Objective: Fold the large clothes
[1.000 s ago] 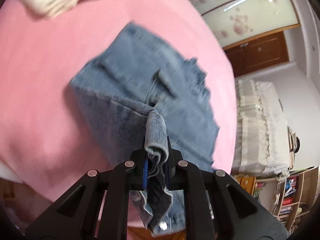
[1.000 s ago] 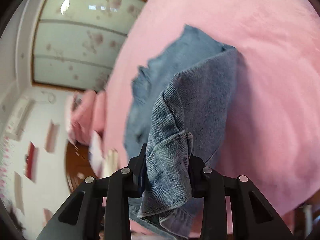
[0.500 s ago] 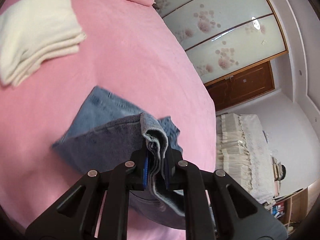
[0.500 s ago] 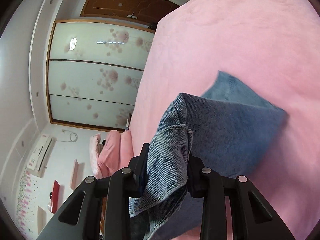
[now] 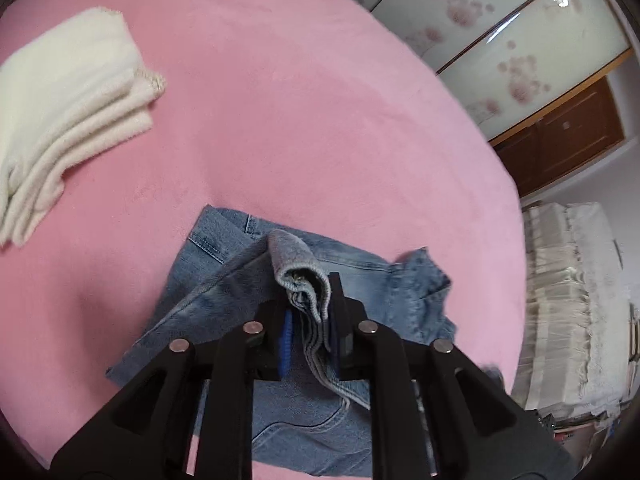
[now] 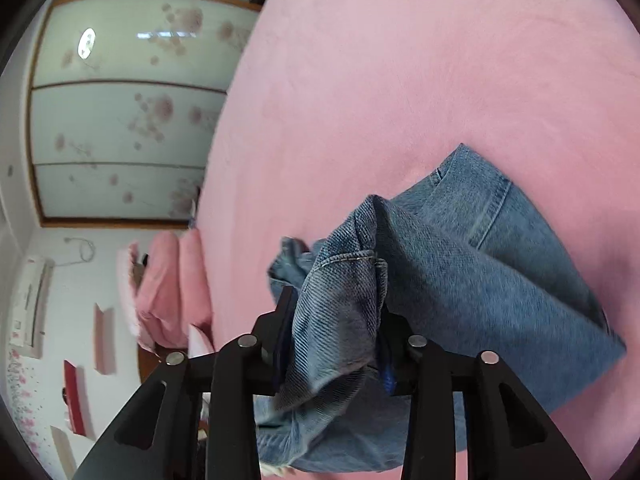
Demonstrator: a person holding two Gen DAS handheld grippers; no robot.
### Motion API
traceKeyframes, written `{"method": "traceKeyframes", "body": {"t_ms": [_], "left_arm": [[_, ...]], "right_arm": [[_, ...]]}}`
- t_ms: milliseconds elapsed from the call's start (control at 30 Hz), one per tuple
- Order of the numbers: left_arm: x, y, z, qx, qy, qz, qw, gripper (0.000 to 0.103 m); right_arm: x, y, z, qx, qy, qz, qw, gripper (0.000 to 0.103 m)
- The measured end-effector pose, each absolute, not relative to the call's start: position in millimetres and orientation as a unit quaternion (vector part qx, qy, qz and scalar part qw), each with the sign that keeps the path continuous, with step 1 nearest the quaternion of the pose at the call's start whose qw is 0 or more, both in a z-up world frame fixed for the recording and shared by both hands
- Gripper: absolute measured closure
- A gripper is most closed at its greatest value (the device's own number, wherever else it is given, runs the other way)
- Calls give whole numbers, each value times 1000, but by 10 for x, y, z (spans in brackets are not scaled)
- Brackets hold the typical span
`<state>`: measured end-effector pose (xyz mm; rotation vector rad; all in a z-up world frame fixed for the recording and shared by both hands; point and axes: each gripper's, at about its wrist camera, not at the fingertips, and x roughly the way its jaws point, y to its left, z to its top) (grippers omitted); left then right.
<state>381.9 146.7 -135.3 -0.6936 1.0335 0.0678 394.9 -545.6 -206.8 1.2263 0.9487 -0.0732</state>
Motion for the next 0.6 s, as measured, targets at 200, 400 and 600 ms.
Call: {"method": "traceKeyframes", "body": {"t_ms": [200,400,600], "left_arm": [[3907,1310,-1398,-270,480,69,832,55],[3776,915,-1492,-229,524,35,820,53],[3395,389,-1718,-167,566,8,808,53]], "right_arm": [[4236,-5792,-2108,536,397,-35,745,43],[4410,-5770,-1977,435,449,-26,780,43],[4617,-5459,-2177,256,497,-37,828,43]]}}
